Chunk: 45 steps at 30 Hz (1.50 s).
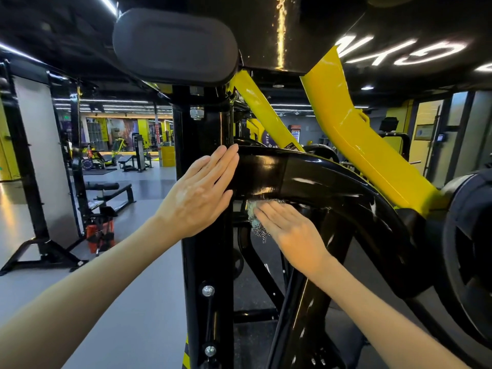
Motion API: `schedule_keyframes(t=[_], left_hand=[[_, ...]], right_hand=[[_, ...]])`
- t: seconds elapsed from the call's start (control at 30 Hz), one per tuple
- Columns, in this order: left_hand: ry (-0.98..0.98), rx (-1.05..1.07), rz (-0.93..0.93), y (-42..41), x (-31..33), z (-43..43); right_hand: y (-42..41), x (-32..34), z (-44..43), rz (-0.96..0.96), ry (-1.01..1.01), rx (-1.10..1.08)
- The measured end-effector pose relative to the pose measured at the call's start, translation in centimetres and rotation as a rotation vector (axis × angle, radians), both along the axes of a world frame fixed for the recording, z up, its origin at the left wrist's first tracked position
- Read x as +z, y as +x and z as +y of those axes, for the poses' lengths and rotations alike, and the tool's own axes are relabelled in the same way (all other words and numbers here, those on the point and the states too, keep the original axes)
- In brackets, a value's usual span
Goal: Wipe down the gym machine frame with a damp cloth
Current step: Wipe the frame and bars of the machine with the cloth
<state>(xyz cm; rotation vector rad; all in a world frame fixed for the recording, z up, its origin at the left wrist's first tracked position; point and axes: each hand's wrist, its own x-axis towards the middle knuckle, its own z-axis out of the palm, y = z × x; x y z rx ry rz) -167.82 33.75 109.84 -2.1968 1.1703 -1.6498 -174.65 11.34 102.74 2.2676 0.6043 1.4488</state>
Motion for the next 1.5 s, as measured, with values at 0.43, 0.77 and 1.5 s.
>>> schedule_keyframes(t=[0.43,0.77,1.5], left_hand=[[-0.025,-0.020,-0.016,0.2,-0.3,-0.3],[0.045,-0.010,-0.001,-0.8,1.5,-2.7],[0.008,0.037,0.021,-1.6,1.0,-5.3]], right_hand=[[-0.1,6.7,0.6,-0.255,0.341,0.084],[-0.8,4.9,-0.6,-0.195,0.153,0.016],[-1.3,8.4,-3.8,-0.157,0.449,0.049]])
